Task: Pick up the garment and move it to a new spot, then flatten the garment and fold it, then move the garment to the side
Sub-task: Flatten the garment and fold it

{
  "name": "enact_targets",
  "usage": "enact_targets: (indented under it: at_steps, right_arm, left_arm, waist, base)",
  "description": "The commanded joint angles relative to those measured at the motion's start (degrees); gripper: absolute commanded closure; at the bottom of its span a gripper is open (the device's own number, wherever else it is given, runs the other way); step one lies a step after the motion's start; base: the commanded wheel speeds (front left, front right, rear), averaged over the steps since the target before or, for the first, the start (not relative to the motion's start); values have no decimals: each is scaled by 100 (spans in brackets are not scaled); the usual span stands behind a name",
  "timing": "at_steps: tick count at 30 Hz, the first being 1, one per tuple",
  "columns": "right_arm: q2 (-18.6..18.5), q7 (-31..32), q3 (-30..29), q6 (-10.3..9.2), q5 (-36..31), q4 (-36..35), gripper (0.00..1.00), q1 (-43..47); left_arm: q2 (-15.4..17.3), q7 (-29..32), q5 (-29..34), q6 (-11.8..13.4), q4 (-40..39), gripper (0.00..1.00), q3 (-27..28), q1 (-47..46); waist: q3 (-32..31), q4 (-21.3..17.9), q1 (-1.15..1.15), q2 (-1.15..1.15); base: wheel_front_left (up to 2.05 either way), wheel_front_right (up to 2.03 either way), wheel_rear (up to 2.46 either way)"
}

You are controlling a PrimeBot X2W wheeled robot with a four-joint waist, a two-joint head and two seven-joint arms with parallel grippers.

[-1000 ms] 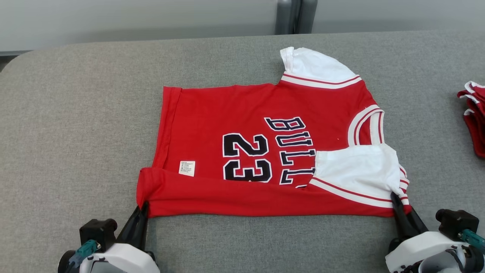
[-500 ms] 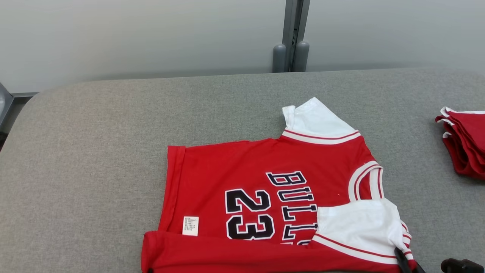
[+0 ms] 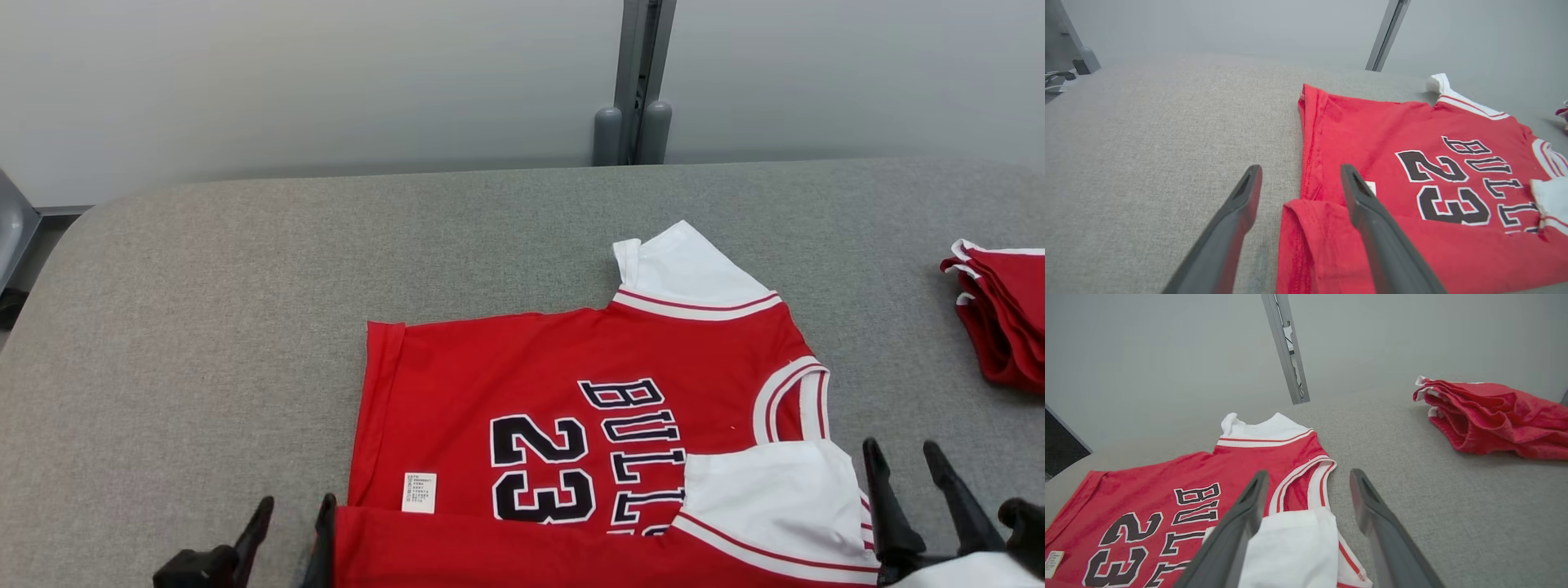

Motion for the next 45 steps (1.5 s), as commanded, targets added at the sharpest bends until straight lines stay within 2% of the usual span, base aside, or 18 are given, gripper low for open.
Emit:
enact_targets:
  at_steps: [1,6,18,22,26,35,43,44,45]
  right_arm:
    - [-21,-55,-23,1,-45,-80,0,-85]
    - [10,75,-61,1,-319,-656,0,-333]
    - [68,248,-86,1,-390,-924,0,-401]
    - [73,271,-76,1,-414,-990,0,-547]
    - [71,270,-32,1,-444,-1004,0,-757]
    - [75,199,147,1,-418,-858,0,-1102]
    - [58,131,213,1,-395,-753,0,-1270]
    - [53,140,206,1,-397,-744,0,-1280]
    - [41,143,189,1,-396,-742,0,-1295]
  left_arm:
    - [52,-51,83,40,-23,0,40,-118]
    - [140,-254,218,120,-168,0,151,-478]
    - [146,-274,232,94,-191,0,123,-909]
    - [139,-188,265,-37,-154,0,33,-1500]
    - [159,86,323,-270,102,0,-142,-2356]
    - [71,811,193,-829,1555,0,-512,-3697]
    - [-38,910,-40,-1088,2773,0,-509,-4311]
    - [-40,902,-52,-1100,2883,33,-507,-4364]
    - [-52,861,-73,-1125,2962,95,-499,-4402]
  waist:
    - [6,-12,0,0]
    - [35,-40,0,0]
    - [339,36,0,0]
    - [640,95,0,0]
    - [996,108,0,0]
    - [1515,-77,0,0]
    - [1725,-175,0,0]
    - [1735,-182,0,0]
    - [1743,-187,0,0]
  base:
    - [0,0,0]
    - [0,0,0]
    - [0,0,0]
    - [0,0,0]
    - [0,0,0]
    - [0,0,0]
    - [0,0,0]
    - [0,0,0]
    - [0,0,0]
